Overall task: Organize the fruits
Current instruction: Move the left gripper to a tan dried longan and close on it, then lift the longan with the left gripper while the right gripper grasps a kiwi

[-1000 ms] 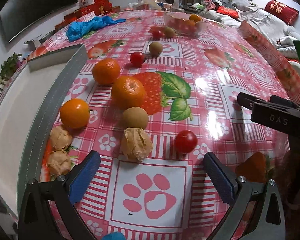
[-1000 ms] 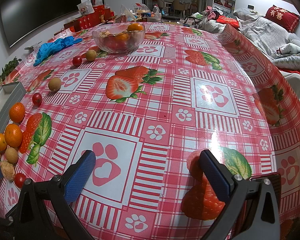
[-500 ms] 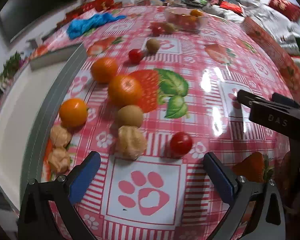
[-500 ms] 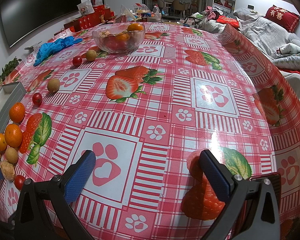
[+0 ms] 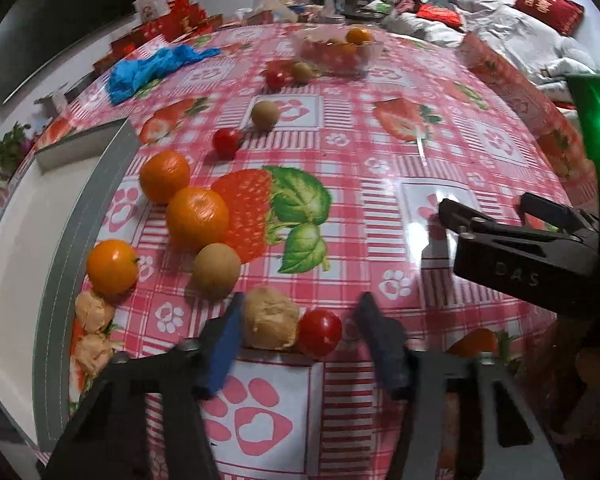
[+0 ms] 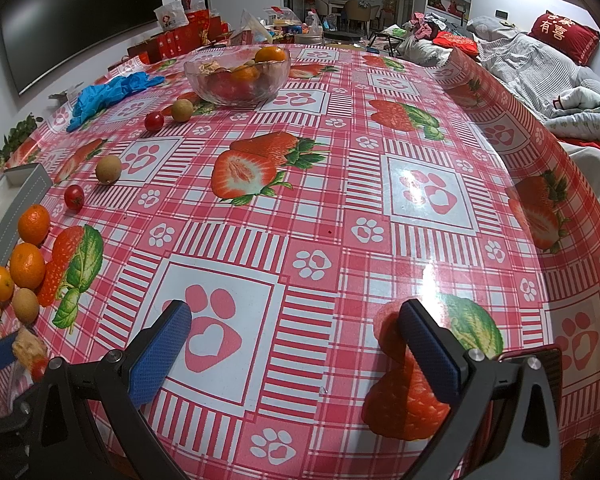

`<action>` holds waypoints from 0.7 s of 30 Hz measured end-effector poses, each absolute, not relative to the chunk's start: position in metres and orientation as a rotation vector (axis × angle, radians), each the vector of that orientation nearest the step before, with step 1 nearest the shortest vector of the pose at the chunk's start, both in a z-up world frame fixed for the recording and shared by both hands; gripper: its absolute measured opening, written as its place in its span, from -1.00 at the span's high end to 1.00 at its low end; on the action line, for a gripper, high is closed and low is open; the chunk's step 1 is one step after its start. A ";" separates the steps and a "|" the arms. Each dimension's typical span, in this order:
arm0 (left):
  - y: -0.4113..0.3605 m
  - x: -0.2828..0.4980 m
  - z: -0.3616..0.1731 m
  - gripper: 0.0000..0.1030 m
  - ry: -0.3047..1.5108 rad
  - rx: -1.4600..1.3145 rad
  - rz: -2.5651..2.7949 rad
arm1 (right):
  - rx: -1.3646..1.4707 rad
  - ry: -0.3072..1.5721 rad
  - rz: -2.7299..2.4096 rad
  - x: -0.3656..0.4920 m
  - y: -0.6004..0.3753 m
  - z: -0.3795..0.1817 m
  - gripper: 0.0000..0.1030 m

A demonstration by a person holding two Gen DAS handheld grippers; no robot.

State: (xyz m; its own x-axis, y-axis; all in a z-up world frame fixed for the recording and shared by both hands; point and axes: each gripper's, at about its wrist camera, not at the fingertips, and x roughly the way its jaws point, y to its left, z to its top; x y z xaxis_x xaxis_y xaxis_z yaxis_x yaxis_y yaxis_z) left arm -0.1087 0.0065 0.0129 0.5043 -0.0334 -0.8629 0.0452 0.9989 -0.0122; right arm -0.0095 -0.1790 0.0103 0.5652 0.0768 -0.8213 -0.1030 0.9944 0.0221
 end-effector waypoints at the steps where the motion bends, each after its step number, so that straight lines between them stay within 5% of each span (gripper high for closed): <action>1: 0.005 -0.109 0.013 0.18 1.039 0.019 -0.057 | -0.029 0.964 0.106 -0.009 -0.179 0.010 -1.00; 21: 0.083 -0.152 0.047 0.18 0.973 -0.081 -0.005 | -0.015 1.056 0.341 -0.029 -0.117 0.023 -1.00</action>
